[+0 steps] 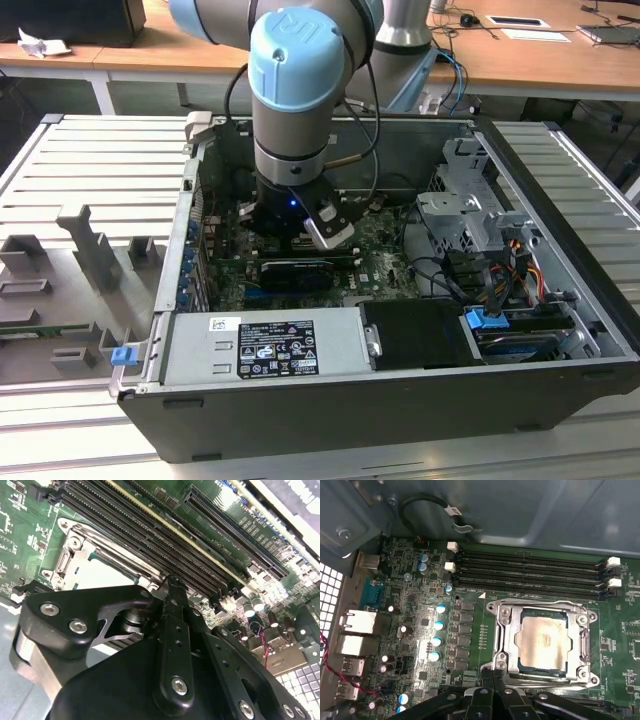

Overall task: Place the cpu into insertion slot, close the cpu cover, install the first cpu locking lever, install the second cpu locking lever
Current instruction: 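Install the second cpu locking lever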

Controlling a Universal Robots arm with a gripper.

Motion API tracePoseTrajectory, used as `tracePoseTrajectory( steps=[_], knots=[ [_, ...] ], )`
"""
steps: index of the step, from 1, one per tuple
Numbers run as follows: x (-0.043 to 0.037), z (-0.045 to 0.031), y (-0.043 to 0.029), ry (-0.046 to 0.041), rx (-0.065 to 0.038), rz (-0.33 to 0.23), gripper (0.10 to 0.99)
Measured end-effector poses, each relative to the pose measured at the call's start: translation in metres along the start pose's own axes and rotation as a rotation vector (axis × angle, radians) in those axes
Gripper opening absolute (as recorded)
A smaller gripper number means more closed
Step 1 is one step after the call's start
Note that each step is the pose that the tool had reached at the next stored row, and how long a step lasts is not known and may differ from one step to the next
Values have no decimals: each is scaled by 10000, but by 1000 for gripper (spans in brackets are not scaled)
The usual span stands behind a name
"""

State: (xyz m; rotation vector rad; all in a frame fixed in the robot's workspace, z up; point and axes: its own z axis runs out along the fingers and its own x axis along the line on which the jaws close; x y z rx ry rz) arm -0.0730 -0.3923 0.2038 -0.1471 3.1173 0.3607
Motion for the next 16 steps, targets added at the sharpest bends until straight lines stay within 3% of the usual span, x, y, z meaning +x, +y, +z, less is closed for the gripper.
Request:
tracePoseTrajectory(
  steps=[2,9,11,13,14,16],
  knots=[
    [8,17,-12,-12,-143,-6,106],
    [22,69,-27,-12,-367,-92,106],
    [28,69,-26,-14,-389,-100,106],
    [31,36,-17,-17,-397,-101,106],
    [32,-39,0,-15,-391,-100,106],
    [31,-120,19,-15,-392,-100,106]
  ],
)
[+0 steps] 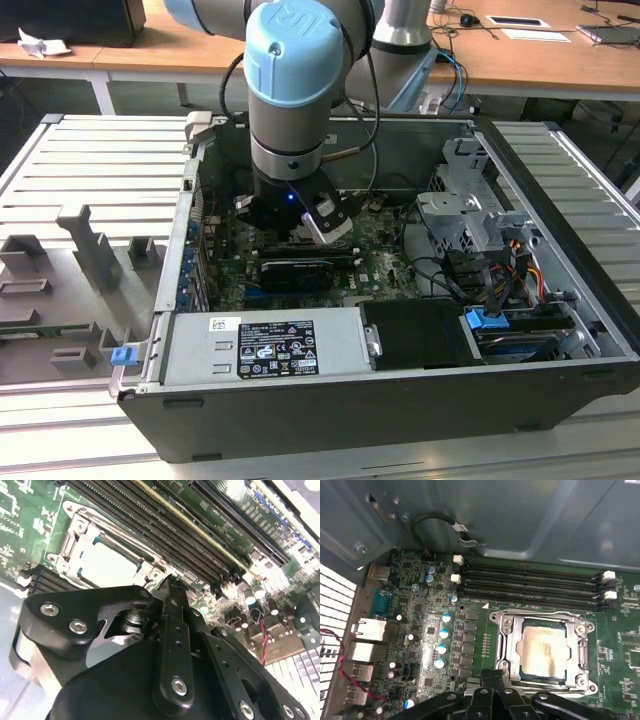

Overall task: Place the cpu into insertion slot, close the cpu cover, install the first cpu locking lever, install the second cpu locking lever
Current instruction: 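Install the second cpu locking lever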

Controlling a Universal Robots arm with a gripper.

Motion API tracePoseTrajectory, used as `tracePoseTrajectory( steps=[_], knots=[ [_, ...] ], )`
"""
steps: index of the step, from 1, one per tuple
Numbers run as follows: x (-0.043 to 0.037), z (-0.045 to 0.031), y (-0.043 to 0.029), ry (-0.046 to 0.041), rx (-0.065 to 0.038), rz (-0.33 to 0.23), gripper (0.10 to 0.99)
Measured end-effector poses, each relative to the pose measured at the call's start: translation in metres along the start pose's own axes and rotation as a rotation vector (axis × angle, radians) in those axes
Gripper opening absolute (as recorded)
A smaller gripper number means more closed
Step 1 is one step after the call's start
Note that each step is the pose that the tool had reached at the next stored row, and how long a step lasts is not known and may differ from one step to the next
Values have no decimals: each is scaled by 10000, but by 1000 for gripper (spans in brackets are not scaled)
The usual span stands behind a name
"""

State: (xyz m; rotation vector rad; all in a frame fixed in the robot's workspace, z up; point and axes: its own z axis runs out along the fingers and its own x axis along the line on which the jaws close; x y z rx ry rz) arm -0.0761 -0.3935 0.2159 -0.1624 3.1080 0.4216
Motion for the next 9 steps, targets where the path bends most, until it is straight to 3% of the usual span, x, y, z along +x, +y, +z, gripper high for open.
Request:
tracePoseTrajectory(
  steps=[2,5,9],
  knots=[
    [-1,-69,19,0,-1,1,106],
    [-2,-113,31,0,-1,0,106],
    [-2,-120,33,0,-3,0,106]
  ],
)
